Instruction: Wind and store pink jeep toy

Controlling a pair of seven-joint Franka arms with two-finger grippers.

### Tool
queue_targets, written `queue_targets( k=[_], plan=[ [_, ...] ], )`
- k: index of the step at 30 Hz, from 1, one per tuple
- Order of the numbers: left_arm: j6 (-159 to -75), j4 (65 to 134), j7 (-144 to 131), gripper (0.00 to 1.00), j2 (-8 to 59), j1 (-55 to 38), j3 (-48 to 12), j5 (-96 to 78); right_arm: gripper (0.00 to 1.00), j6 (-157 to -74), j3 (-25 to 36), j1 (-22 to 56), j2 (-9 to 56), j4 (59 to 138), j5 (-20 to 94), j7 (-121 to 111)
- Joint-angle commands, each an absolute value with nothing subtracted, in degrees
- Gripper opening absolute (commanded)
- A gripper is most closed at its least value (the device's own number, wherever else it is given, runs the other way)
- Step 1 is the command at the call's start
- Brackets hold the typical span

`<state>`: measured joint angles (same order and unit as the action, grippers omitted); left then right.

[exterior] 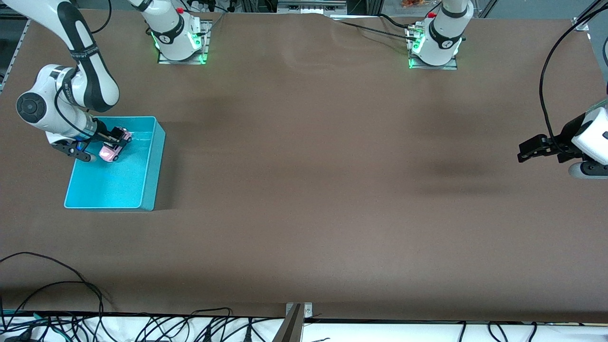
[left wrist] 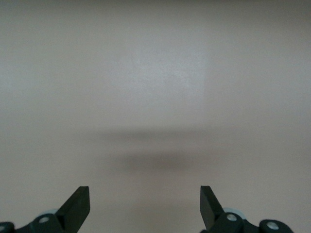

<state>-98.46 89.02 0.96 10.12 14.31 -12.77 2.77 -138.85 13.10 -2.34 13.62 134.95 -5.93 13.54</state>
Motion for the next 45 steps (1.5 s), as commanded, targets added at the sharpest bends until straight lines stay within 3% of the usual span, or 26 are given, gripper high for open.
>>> queue_targets(
  k=[1,9,17,24,45],
  plan=[
    [-98.1,89.6,1.5,1.00,9.4,14.4,-12.9,1.9,0.20,-140.1,13.5,-3.4,13.5,135.5,-7.4,13.0],
    [-98.1,89.6,1.6,1.00,9.4,14.4,-12.8,1.9,1.00,-140.1,13.4,-3.3,14.5,135.4,-7.5,13.5],
    [-98.1,89.6,1.5,1.00,9.4,14.4,-12.8,1.9,1.00,-139.0,13.2,-3.1,12.0,135.1,-7.4,13.3],
    [-98.1,89.6,1.5,1.00,9.4,14.4,-12.8,1.9,1.00,-131.3,10.9,-3.0,9.3,131.8,-7.3,13.4],
    [-98.1,89.6,1.5,1.00,9.5,14.4,-12.9,1.9,1.00,-102.1,3.3,-2.9,8.9,102.2,1.2,19.3]
  ],
)
